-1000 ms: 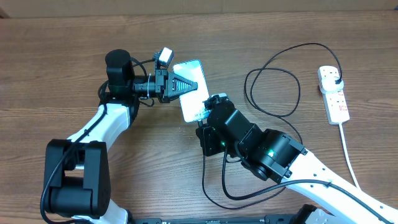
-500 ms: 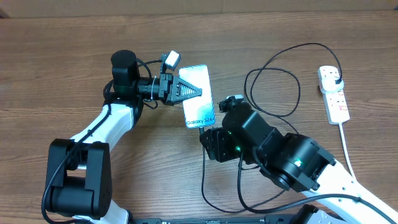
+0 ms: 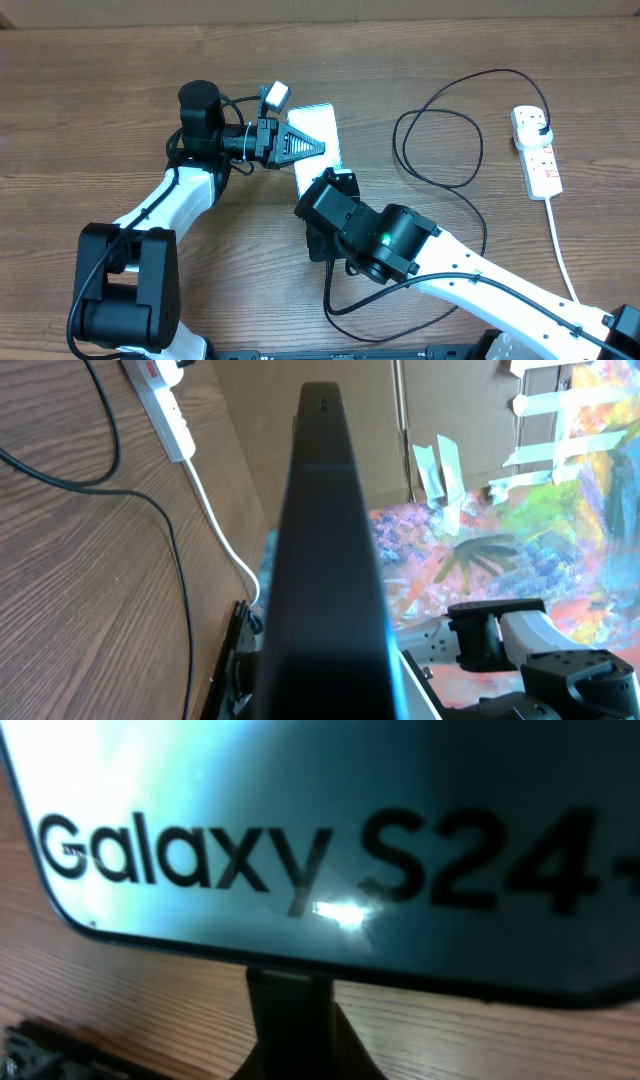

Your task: Plug charger to phone and switch on socket

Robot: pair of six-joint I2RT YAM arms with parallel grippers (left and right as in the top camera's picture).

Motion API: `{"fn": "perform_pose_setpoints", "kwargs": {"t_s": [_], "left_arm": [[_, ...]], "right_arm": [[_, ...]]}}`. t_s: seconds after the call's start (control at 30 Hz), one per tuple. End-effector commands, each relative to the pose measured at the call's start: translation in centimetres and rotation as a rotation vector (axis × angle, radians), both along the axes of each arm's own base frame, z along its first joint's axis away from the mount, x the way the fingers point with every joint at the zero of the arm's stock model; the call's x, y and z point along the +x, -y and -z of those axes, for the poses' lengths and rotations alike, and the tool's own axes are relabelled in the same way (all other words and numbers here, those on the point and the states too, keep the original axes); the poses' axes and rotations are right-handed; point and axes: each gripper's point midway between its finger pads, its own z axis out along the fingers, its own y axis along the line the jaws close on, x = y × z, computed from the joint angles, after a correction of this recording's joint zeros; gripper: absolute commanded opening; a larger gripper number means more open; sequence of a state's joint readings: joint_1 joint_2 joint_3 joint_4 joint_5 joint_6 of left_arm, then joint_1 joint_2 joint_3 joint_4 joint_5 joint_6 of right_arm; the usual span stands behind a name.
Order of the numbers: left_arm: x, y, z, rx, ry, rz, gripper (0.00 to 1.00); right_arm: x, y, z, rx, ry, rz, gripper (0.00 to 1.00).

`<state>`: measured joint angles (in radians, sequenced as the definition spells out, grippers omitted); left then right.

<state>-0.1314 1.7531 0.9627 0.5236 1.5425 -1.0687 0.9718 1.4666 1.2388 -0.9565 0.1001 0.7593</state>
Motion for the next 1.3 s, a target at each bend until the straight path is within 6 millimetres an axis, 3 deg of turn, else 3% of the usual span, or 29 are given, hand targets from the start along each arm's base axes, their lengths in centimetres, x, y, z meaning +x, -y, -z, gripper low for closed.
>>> {"fn": "perform_pose_setpoints", "kwargs": {"t_s": [0.0, 0.17, 0.63, 0.8, 0.87, 1.03, 1.2, 1.27], "left_arm": [[-0.1, -0.1, -0.5, -0.010, 0.035, 0.020, 0.04], [-0.4, -0.1, -0.6, -0.015, 0.040, 0.037, 0.04], [-1.1, 0.8, -0.5, -0.017, 0.049, 0.064, 0.04], [-1.8, 1.6, -0.2, -0.017, 0.043, 0.091, 0.04], [-1.9, 1.8, -0.2, -0.018, 0.049, 0.095, 0.04], [-1.8, 1.8, -0.2, -0.016, 0.049, 0.088, 0.04], [-0.3, 2.7, 0.3, 0.020, 0.026, -0.008, 0.04], [0.3, 3.9, 0.4, 0.037, 0.024, -0.056, 0.04]], "right_arm": [[0.8, 0.3, -0.4, -0.007, 0.046, 0.045, 0.04], [2.1, 0.7, -0.9, -0.022, 0.115, 0.079, 0.04], [5.0, -1.7, -3.9, 0.045, 0.282, -0.045, 0.04], [4.9, -2.1, -4.4, 0.072, 0.267, -0.057, 0.04], [4.9, -2.1, -4.8, 0.080, 0.276, -0.055, 0.16], [4.0, -0.8, -6.5, 0.061, 0.261, -0.057, 0.63], [1.3, 3.0, -8.8, 0.007, 0.212, -0.052, 0.78], [-0.1, 5.0, -10.3, -0.001, 0.204, -0.050, 0.97]]}}
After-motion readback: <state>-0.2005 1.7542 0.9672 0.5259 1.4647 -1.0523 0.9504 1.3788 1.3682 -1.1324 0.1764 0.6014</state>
